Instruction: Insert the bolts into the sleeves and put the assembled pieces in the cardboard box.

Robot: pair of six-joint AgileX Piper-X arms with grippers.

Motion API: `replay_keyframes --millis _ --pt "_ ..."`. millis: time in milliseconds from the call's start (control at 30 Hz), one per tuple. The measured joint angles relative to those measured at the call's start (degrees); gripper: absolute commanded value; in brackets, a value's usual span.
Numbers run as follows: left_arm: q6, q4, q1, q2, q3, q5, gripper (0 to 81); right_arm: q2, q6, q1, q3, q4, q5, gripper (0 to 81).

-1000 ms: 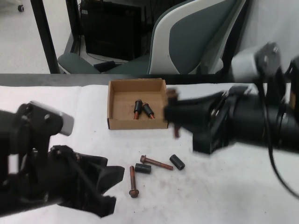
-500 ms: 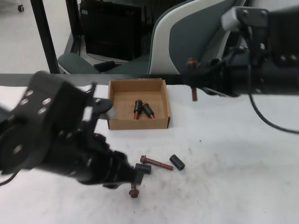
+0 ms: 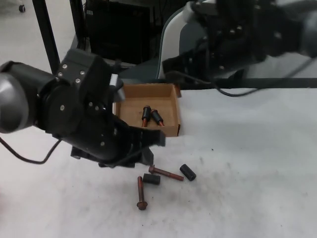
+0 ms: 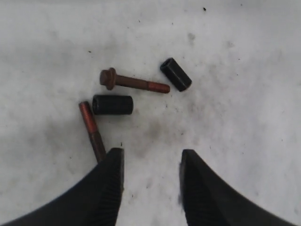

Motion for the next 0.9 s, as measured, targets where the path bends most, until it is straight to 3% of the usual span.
replay_keyframes --millis 367,600,900 --pt "-2.8 -4.8 7.2 0.1 -0.4 5.2 37.2 16.2 0.0 -1.2 -20.6 11.2 -1.3 0.2" --pt "-2.9 -2.1 7.6 0.1 -0.4 5.3 37.2 26.3 0.0 -3.3 -32.3 19.4 -1.3 0.2" --pt "-2.9 -0.6 7.6 0.1 -0.4 5.1 37.2 30.8 0.1 -3.6 -35.0 23.4 -3.0 0.1"
